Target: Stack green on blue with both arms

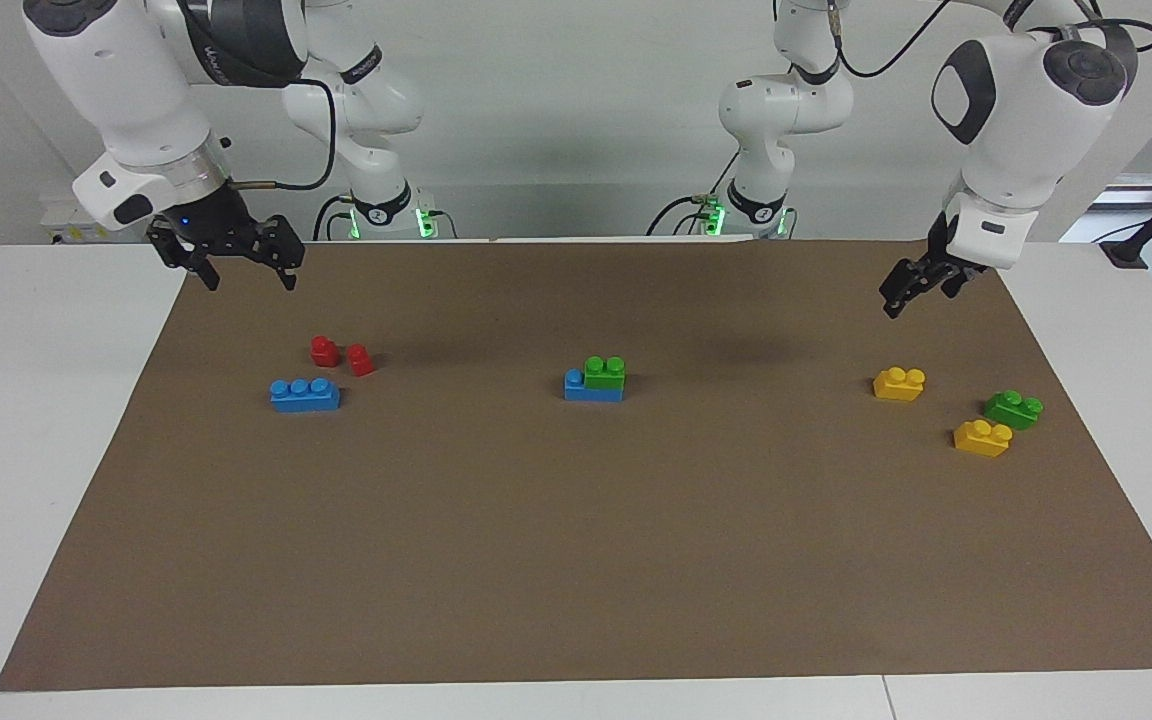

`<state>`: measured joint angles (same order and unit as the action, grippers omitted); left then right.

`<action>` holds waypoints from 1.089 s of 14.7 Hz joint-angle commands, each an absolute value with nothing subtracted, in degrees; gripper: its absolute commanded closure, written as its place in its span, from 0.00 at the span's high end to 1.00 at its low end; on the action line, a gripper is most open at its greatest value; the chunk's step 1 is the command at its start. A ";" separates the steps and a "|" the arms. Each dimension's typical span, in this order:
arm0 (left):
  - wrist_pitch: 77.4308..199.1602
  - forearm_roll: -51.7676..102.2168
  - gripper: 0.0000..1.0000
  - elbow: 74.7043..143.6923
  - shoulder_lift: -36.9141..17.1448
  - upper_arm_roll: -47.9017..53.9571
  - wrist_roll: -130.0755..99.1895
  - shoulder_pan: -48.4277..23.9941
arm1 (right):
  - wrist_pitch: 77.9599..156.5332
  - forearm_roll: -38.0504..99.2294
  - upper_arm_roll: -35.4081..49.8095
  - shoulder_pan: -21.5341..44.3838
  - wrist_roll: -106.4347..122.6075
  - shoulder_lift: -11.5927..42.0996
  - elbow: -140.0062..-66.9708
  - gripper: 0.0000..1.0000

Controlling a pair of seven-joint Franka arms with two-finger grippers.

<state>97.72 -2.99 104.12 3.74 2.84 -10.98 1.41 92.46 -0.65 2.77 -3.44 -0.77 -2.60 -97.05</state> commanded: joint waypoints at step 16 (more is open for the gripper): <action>93.24 1.49 1.00 99.76 6.07 3.69 6.57 2.29 | 90.79 -0.97 3.43 -3.96 -1.49 -2.20 -95.89 1.00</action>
